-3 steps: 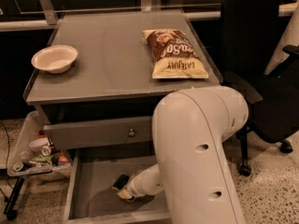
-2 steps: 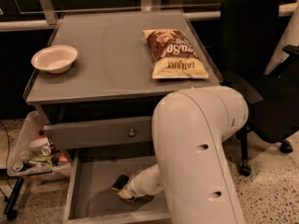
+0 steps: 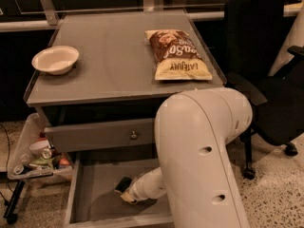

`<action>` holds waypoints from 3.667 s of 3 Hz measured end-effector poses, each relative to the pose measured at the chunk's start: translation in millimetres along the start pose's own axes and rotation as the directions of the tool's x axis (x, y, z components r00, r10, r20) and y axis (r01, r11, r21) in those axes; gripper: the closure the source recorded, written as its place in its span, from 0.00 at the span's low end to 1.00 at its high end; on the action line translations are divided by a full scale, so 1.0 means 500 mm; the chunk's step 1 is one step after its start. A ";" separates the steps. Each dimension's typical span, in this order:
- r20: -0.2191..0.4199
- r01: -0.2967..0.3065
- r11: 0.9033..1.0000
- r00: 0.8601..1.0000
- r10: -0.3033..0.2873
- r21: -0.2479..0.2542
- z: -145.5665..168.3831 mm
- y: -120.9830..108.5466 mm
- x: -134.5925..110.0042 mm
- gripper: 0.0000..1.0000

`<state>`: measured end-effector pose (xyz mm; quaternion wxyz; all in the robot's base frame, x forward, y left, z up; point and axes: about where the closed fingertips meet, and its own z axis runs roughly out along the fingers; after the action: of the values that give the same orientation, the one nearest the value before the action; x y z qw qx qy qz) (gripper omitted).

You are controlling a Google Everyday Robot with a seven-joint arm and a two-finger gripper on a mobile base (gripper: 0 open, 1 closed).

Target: Pick sponge from middle drawer and place on counter

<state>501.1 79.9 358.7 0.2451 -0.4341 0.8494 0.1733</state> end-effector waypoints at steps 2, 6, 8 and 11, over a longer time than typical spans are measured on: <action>0.072 0.024 0.999 0.997 -0.022 -0.028 -0.052 0.040 -0.056 1.00; 0.187 0.091 0.993 0.977 -0.103 0.071 -0.247 0.037 -0.160 1.00; 0.173 0.203 0.976 0.962 -0.213 0.075 -0.351 0.087 -0.252 1.00; 0.192 0.285 0.952 0.934 -0.301 0.108 -0.431 0.123 -0.334 1.00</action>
Offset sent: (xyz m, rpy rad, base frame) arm -0.0168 0.0234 0.0809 0.1263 -0.0789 0.0430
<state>477.0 114.4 634.8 0.3717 -0.5257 0.7512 0.1453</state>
